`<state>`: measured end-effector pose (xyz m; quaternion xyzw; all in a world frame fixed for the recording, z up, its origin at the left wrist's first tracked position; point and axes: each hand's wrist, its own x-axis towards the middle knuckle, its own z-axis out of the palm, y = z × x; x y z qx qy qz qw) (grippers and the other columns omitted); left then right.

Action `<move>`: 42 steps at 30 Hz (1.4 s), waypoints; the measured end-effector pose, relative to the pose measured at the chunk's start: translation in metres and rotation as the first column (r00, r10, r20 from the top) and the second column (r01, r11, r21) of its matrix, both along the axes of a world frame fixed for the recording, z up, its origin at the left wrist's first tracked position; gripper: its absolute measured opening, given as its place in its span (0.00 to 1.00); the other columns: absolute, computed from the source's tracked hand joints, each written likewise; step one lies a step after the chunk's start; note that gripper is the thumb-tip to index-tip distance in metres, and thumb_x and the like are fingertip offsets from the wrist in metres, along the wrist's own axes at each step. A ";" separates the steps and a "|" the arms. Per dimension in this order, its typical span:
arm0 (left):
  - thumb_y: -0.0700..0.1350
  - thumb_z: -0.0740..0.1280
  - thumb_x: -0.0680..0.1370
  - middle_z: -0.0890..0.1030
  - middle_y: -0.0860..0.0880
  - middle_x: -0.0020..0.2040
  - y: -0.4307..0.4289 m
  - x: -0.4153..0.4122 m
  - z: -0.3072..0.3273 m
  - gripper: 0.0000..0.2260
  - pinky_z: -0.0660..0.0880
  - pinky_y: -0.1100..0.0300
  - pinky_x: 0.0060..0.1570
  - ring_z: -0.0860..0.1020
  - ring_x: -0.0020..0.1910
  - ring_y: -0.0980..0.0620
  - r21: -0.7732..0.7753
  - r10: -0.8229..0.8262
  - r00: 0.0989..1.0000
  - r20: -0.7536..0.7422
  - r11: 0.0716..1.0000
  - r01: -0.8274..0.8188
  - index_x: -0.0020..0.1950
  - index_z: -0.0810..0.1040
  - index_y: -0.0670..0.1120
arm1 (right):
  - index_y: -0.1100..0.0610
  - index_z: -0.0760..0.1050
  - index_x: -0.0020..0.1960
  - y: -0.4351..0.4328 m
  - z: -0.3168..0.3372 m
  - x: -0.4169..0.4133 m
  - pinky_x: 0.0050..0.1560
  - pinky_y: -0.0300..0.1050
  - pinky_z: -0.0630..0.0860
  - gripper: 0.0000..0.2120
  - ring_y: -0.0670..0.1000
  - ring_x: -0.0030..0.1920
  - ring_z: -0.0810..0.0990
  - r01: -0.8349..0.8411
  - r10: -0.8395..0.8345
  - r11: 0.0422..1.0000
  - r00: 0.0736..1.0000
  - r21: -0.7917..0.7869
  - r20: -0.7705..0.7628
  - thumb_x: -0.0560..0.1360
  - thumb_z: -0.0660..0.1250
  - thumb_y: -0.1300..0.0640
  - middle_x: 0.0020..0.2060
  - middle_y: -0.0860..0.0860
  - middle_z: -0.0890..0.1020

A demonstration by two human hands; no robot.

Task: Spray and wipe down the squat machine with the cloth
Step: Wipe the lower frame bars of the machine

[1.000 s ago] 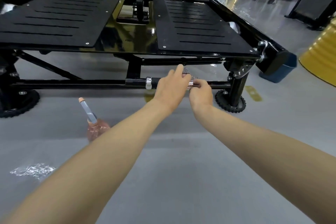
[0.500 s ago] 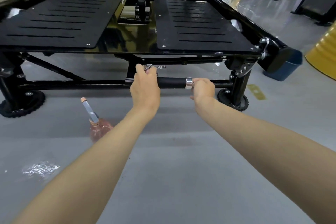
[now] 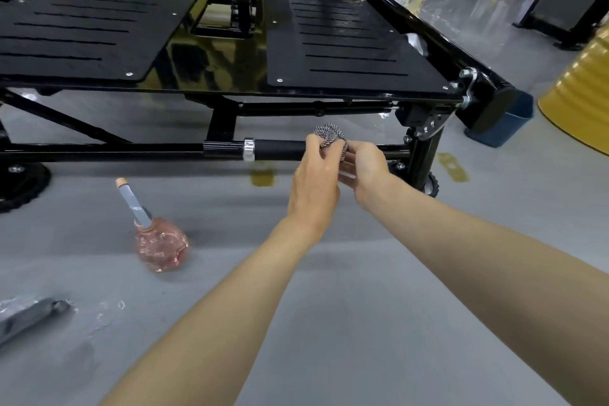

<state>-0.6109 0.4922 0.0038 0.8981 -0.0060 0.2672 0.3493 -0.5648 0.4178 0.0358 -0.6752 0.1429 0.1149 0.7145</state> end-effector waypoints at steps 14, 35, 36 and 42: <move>0.31 0.70 0.64 0.74 0.44 0.40 0.075 -0.011 -0.013 0.20 0.57 0.65 0.17 0.72 0.29 0.49 0.646 0.113 0.945 0.306 0.704 -0.294 0.48 0.66 0.46 | 0.64 0.76 0.60 0.010 0.008 -0.006 0.36 0.38 0.67 0.15 0.48 0.33 0.74 0.085 -0.085 0.996 0.996 -0.005 -0.039 0.78 0.58 0.59 0.43 0.54 0.80; 0.26 0.61 0.70 0.81 0.36 0.48 0.041 0.025 -0.010 0.11 0.80 0.45 0.45 0.81 0.43 0.38 -0.939 0.072 0.942 -0.327 -0.140 -0.315 0.43 0.75 0.40 | 0.58 0.79 0.47 0.013 0.006 0.002 0.34 0.42 0.64 0.08 0.53 0.43 0.76 0.122 -0.127 0.984 0.991 -0.133 -0.031 0.71 0.63 0.60 0.51 0.57 0.84; 0.25 0.60 0.70 0.81 0.33 0.51 0.038 0.027 -0.010 0.11 0.79 0.40 0.48 0.81 0.46 0.35 -0.942 0.012 0.953 -0.302 -0.155 -0.296 0.46 0.76 0.37 | 0.58 0.78 0.44 0.013 0.006 0.002 0.34 0.42 0.64 0.06 0.53 0.42 0.75 0.110 -0.113 0.983 0.993 -0.151 -0.016 0.71 0.63 0.60 0.49 0.58 0.84; 0.25 0.57 0.74 0.79 0.33 0.57 0.020 0.028 -0.012 0.16 0.77 0.38 0.52 0.80 0.53 0.35 -0.959 -0.254 0.933 -0.254 -0.058 -0.277 0.60 0.73 0.31 | 0.62 0.80 0.45 0.009 0.006 -0.002 0.37 0.42 0.70 0.08 0.53 0.39 0.75 0.092 -0.091 0.987 0.996 -0.136 0.013 0.70 0.64 0.61 0.45 0.60 0.82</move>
